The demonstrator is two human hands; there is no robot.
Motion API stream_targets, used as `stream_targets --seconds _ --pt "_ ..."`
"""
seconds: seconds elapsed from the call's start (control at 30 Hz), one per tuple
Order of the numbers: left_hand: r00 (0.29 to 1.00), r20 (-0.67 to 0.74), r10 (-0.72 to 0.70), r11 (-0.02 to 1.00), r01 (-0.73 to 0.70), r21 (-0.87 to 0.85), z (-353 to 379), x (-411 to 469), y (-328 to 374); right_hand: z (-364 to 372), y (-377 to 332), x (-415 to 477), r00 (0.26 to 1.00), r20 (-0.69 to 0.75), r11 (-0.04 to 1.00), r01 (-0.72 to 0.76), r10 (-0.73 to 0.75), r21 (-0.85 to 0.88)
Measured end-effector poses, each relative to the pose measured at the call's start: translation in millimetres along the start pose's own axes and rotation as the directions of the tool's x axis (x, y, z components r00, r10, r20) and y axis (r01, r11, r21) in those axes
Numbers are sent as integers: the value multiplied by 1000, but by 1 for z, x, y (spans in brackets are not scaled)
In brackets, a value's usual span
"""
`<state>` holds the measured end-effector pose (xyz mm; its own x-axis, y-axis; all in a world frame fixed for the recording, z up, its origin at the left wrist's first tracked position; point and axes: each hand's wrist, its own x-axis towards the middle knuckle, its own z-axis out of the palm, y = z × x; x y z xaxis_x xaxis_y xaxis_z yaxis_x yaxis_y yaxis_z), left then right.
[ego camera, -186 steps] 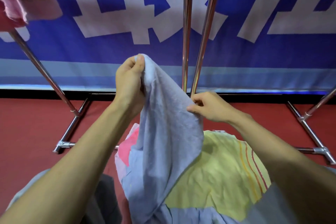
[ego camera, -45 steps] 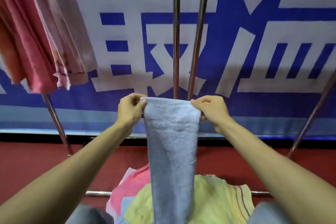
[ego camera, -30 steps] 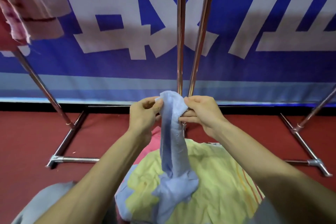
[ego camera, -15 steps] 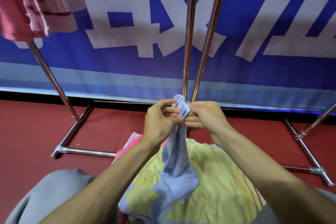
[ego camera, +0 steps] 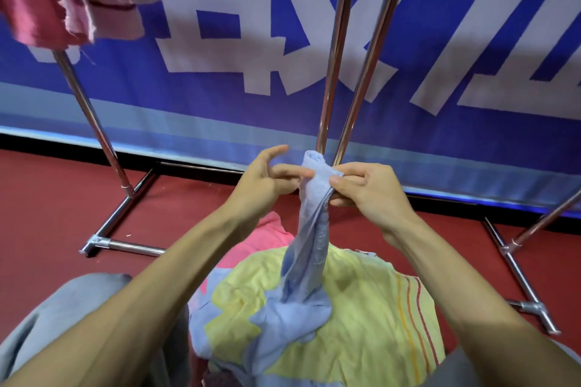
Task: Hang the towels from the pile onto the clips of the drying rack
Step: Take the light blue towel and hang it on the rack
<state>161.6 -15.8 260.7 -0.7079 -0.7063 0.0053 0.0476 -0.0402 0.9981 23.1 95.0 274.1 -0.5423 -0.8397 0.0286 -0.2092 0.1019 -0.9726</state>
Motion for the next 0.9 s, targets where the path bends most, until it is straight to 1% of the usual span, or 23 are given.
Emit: stream_targets --seconds 0.03,0.07,0.1,0.13,0.17,0.23,0.3,0.33,0.37,0.43,0.5,0.53,0.6,0.67,0.8,0.9 --pt "999 -31 30 997 -28 74 -2 0 1 -2 -1 0 999 31 999 34 -33 -37" --pt "997 -41 59 982 -50 183 -3 1 1 -3 -3 -1 996 61 996 66 -62 -67" --pt "997 -29 72 961 -62 271 -4 1 1 -5 -6 -1 992 89 993 94 -87 -78" --pt "998 -5 66 948 -61 314 -6 1 1 -6 -8 -1 988 111 991 116 -108 -67" --pt "998 28 50 948 -57 314 -7 1 2 -8 -9 -1 983 128 990 134 -128 -41" --pt "991 131 37 968 -68 242 -9 -2 7 -12 -11 0 975 149 987 162 -163 19" --pt "973 220 71 979 -110 170 -5 -6 12 -15 -11 1 972 137 981 186 -191 52" --pt "971 219 96 980 -132 152 -2 -8 13 -17 -11 1 972 119 979 201 -205 45" --pt "974 189 122 977 -151 149 0 -10 13 -19 -11 2 971 92 975 220 -221 20" --pt "978 138 157 970 -179 165 2 -9 11 -19 -10 3 966 29 964 257 -255 -69" --pt "975 134 177 959 -201 199 3 -8 9 -17 -7 4 964 -22 952 260 -266 -162" --pt "972 141 188 951 -216 220 4 -6 7 -17 -6 5 964 -60 952 245 -259 -183" --pt "966 162 199 943 -234 235 6 -5 10 -17 -7 5 963 -154 970 200 -221 -141" --pt "963 152 224 940 -255 227 9 -1 23 -17 -17 6 954 -238 983 171 -183 -67" --pt "944 104 312 915 -328 237 16 9 68 -25 -64 12 904 -364 969 247 -222 23" --pt "933 116 339 902 -358 240 15 12 102 -30 -98 15 880 -404 955 294 -252 46"
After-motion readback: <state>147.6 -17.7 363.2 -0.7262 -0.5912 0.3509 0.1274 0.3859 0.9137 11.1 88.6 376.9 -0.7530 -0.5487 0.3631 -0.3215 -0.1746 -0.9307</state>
